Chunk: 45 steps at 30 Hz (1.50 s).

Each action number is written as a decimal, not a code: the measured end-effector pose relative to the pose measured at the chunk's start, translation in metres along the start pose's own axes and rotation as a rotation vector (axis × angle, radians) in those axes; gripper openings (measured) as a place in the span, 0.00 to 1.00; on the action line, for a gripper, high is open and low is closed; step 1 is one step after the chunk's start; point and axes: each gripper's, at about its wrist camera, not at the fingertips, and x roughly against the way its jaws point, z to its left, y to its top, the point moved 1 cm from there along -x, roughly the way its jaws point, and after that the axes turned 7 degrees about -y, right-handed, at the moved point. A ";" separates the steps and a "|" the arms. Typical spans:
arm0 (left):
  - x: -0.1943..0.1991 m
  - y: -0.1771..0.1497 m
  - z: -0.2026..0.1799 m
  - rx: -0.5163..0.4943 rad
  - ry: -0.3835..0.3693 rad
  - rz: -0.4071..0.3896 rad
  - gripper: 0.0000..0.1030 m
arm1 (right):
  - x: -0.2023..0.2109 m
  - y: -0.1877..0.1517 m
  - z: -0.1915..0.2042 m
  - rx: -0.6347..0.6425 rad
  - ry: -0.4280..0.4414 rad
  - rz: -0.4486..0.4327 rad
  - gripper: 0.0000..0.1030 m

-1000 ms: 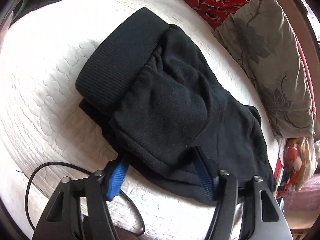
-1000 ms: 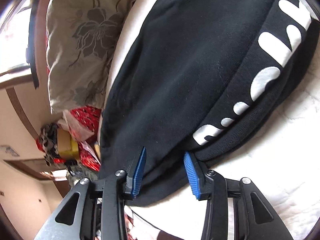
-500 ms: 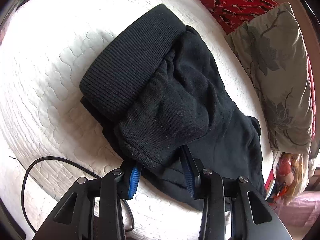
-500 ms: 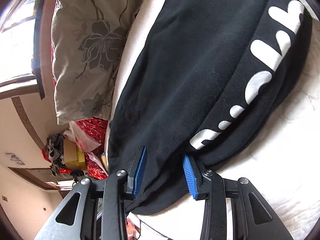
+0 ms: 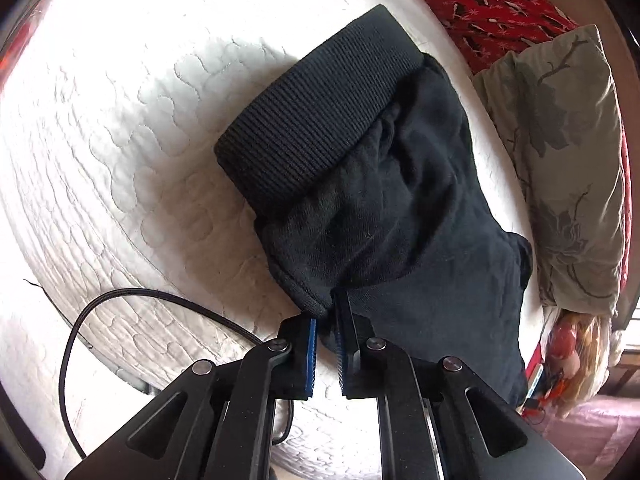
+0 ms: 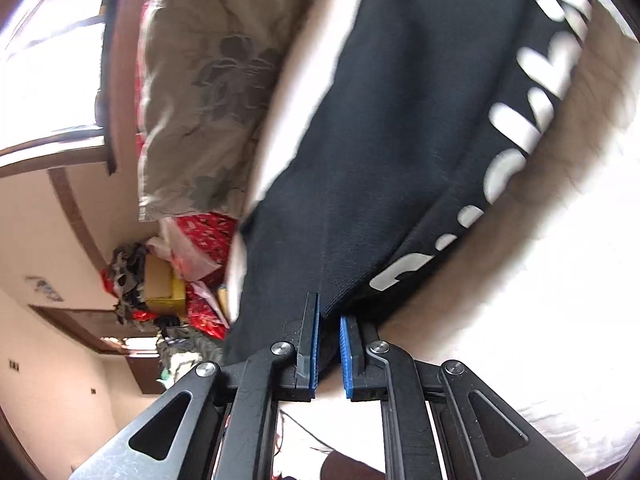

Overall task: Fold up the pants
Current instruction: 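Fold the pants over with the left gripper while the right gripper holds the cuff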

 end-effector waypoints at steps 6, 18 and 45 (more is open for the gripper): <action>0.001 0.001 -0.017 -0.038 0.035 0.002 0.39 | -0.005 -0.002 -0.004 0.004 -0.012 0.027 0.15; -0.024 -0.123 -0.108 -0.289 -0.030 0.102 0.60 | 0.185 0.076 -0.047 0.080 -0.150 -0.341 0.32; -0.281 -0.285 -0.307 -0.372 -0.104 0.429 0.67 | 0.157 0.237 -0.086 0.245 -0.148 -0.221 0.59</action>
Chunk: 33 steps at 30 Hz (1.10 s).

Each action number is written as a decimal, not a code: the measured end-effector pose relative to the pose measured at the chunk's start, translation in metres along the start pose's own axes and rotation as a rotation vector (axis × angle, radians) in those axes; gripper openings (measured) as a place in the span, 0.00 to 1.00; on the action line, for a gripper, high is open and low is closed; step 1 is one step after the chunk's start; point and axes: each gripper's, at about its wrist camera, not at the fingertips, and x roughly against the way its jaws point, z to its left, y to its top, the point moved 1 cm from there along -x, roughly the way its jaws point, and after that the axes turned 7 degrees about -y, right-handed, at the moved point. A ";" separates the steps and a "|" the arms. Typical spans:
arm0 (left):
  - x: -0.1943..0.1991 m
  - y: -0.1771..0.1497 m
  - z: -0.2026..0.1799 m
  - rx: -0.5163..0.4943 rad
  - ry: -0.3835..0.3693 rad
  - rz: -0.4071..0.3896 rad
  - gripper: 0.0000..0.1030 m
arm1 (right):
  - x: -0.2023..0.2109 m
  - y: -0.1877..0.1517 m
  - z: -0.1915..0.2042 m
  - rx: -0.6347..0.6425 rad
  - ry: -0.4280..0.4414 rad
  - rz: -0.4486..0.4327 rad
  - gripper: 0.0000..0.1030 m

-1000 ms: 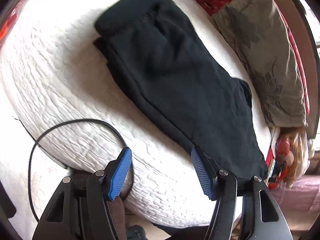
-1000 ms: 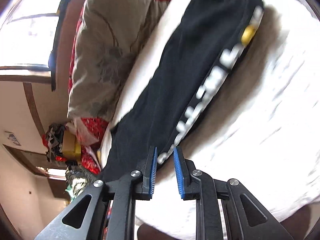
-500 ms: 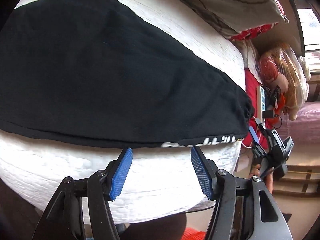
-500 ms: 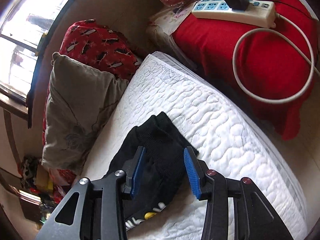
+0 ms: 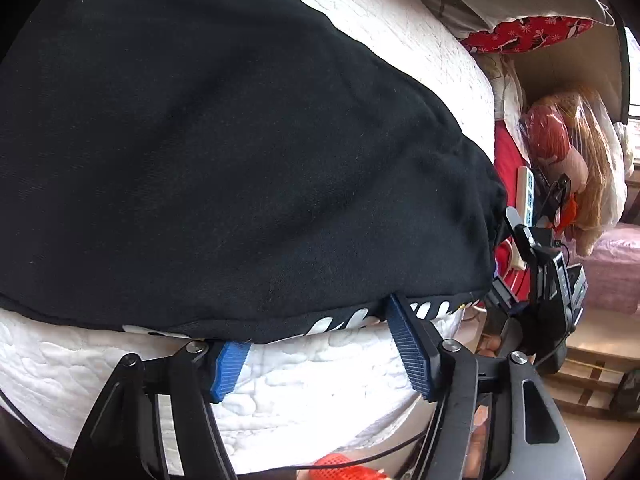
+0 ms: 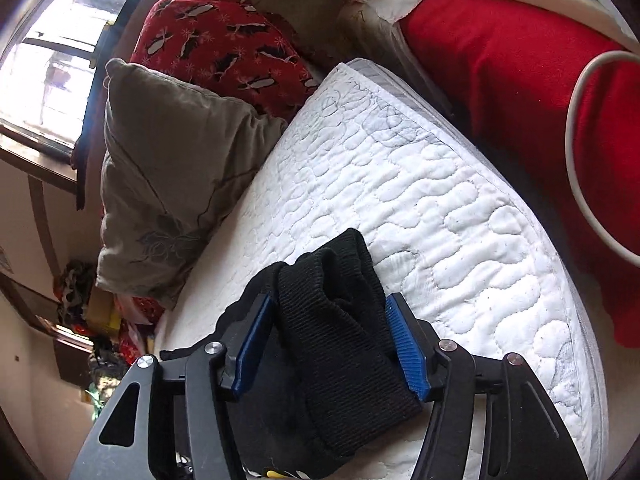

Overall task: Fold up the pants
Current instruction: 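Fold the pants over with the left gripper while the right gripper holds the cuff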

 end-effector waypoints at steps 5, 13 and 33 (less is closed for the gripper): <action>-0.020 -0.005 -0.018 0.051 -0.049 -0.026 0.67 | 0.008 0.005 -0.012 -0.049 0.052 0.013 0.43; -0.063 -0.009 -0.037 0.105 -0.110 0.008 0.61 | 0.007 0.004 -0.014 -0.051 0.100 0.057 0.65; -0.105 -0.003 -0.079 0.158 -0.084 -0.050 0.70 | -0.012 0.026 -0.017 0.085 0.149 0.149 0.57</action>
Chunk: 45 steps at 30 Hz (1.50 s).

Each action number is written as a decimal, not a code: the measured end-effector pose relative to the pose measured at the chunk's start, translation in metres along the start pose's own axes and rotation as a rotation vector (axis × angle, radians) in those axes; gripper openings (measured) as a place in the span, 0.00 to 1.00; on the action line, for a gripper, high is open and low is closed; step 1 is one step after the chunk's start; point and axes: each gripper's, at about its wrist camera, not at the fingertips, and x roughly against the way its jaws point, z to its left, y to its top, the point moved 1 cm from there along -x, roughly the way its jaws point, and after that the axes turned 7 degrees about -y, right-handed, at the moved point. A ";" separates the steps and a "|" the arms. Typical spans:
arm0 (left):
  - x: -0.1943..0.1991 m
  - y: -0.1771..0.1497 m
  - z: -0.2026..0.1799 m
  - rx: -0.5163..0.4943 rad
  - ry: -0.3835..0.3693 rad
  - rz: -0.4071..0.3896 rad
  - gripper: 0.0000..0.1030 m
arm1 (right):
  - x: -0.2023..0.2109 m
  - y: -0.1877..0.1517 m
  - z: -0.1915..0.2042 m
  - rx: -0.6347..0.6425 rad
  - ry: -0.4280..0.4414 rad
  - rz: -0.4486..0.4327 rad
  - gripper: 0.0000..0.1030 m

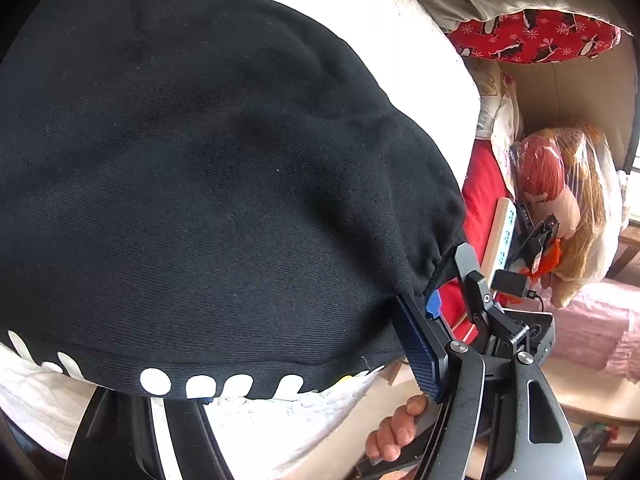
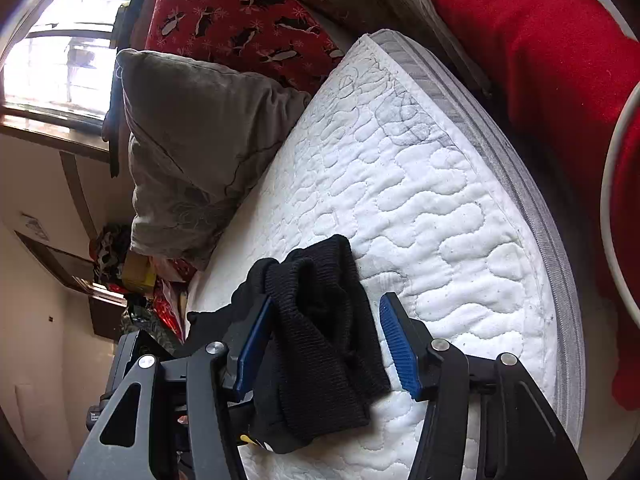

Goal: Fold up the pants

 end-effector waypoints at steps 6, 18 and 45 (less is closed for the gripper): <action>0.001 0.000 -0.005 0.025 0.029 0.019 0.53 | -0.014 0.005 0.021 0.078 -0.053 -0.008 0.33; 0.009 -0.002 0.008 0.118 -0.134 0.161 0.21 | 0.035 -0.018 0.064 0.131 -0.171 -0.046 0.22; 0.238 0.073 0.172 0.311 -0.406 -0.009 0.19 | -0.066 -0.094 0.322 0.396 -0.200 0.044 0.22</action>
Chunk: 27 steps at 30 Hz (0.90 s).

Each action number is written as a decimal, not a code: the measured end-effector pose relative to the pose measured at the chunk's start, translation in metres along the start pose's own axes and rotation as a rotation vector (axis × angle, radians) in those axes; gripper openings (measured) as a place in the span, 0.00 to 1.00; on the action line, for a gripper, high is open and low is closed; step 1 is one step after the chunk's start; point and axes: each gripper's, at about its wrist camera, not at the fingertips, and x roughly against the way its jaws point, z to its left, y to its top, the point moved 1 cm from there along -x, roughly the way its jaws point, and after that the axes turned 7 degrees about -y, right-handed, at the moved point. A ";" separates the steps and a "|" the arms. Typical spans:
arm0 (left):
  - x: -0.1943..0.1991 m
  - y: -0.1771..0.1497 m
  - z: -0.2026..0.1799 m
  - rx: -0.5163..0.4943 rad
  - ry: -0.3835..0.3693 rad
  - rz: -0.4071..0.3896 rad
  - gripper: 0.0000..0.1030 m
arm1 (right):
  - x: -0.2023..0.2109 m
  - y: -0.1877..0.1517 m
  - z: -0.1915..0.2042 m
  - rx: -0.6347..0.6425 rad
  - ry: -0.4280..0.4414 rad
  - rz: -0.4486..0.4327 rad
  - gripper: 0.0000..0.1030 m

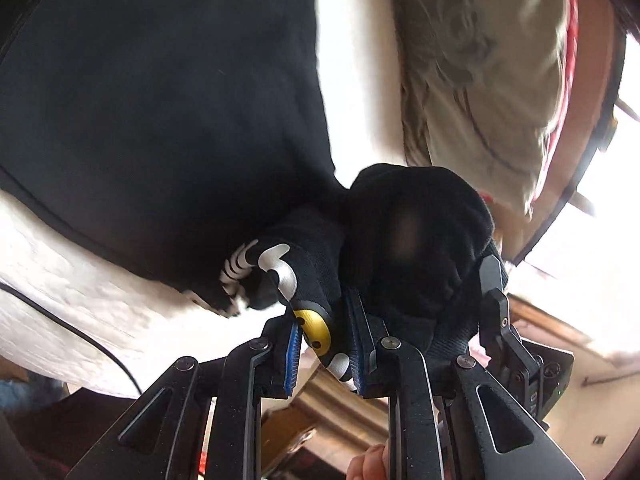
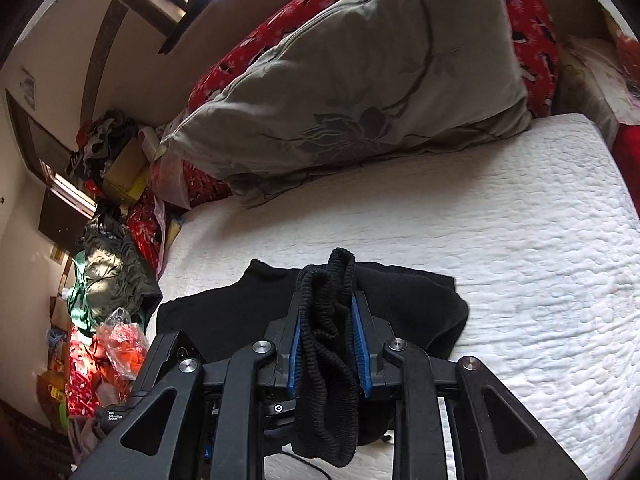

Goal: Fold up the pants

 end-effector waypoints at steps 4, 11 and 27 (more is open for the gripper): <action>0.043 0.030 0.029 0.063 -0.015 -0.028 0.19 | -0.047 -0.005 0.041 0.021 0.032 0.059 0.22; 0.092 0.069 0.069 0.137 -0.060 -0.070 0.17 | -0.122 -0.020 0.089 -0.016 0.113 0.146 0.22; 0.211 0.076 0.085 0.081 -0.054 -0.250 0.58 | -0.143 -0.039 0.123 -0.010 0.160 0.161 0.42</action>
